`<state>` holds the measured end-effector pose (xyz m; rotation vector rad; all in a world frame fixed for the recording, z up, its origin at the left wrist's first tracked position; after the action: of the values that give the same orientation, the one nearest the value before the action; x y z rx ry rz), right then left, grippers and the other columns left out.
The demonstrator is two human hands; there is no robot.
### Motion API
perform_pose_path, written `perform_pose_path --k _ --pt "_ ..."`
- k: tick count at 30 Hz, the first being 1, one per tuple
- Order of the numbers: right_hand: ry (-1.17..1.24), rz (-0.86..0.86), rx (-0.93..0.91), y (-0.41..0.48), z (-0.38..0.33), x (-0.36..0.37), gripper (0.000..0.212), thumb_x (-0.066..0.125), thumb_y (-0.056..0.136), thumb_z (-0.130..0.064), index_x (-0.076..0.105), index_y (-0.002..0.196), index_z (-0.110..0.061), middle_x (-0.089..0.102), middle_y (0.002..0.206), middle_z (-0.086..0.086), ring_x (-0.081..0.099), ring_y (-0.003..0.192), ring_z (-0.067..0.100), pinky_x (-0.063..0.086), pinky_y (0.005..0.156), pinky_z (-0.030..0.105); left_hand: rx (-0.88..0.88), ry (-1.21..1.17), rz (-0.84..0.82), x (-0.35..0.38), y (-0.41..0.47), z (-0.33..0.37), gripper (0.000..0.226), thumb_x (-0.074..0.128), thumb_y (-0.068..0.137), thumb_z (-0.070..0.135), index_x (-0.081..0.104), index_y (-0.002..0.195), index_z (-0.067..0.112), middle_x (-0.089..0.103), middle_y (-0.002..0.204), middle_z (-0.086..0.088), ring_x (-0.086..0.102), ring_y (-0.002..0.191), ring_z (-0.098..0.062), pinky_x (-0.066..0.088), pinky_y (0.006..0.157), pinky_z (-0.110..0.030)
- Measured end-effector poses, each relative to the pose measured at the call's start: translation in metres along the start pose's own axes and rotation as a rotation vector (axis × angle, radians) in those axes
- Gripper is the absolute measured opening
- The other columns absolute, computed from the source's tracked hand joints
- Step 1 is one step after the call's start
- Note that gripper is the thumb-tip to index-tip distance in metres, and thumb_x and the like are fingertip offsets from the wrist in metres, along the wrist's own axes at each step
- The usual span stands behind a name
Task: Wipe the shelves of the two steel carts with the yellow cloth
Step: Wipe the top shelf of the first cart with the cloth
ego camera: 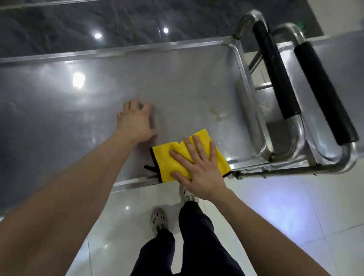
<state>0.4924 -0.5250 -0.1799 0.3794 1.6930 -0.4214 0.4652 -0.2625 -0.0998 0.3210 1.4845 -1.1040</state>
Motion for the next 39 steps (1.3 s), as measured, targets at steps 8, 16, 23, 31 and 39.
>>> perform_pose_path --k 8,16,23,31,39 --pt "-0.01 -0.099 -0.269 0.034 0.099 -0.011 0.072 0.035 0.104 -0.08 0.021 0.168 -0.049 0.006 0.181 -0.003 -0.002 0.167 0.027 0.007 0.127 0.072 -0.154 0.064 -0.142 -0.009 0.028 0.017 0.153 0.106 0.05 0.054 0.009 0.169 0.041 0.01 0.17 -0.01 0.017 0.155 -0.046 0.043 0.112 -0.07" --pt "0.034 -0.109 -0.179 0.284 0.154 -0.043 0.072 0.022 0.099 -0.084 0.022 0.165 -0.055 0.007 0.181 -0.002 -0.001 0.167 0.025 -0.001 0.128 0.069 -0.134 0.097 -0.079 -0.001 0.038 0.011 0.159 0.107 0.042 0.054 0.013 0.17 0.039 0.017 0.167 -0.01 0.024 0.15 -0.046 0.045 0.114 -0.063" --pt "0.018 0.006 0.035 0.335 0.083 -0.03 0.075 0.026 0.102 -0.074 0.029 0.168 -0.039 0.016 0.178 0.015 0.007 0.166 0.038 0.0 0.125 0.075 -0.154 0.095 -0.084 0.002 0.041 0.007 0.161 0.106 0.045 0.056 0.006 0.17 0.042 0.005 0.176 -0.012 0.014 0.159 -0.045 0.038 0.121 -0.061" --pt "0.094 -0.009 -0.219 0.059 0.075 -0.005 0.076 0.045 0.104 -0.07 0.026 0.17 -0.039 0.009 0.18 0.009 0.003 0.167 0.035 0.008 0.125 0.075 -0.133 0.08 -0.052 -0.002 0.035 0.008 0.156 0.106 0.042 0.056 0.015 0.167 0.043 0.016 0.17 -0.011 0.023 0.151 -0.045 0.044 0.115 -0.062" --pt "-0.003 0.023 -0.014 0.199 0.166 -0.033 0.074 0.045 0.1 -0.074 0.031 0.167 -0.045 0.02 0.178 0.009 0.012 0.166 0.031 0.006 0.128 0.068 -0.143 0.095 -0.115 -0.006 0.039 0.014 0.16 0.106 0.045 0.057 0.008 0.17 0.04 0.007 0.174 -0.012 0.017 0.157 -0.045 0.037 0.121 -0.061"
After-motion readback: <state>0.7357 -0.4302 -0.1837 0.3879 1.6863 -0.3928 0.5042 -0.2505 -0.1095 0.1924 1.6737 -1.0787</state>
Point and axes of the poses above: each hand's wrist, its own y-axis towards the middle knuckle, its own x-axis out of the palm, z = x × y, the point moved 2 cm from there along y, towards the middle knuckle
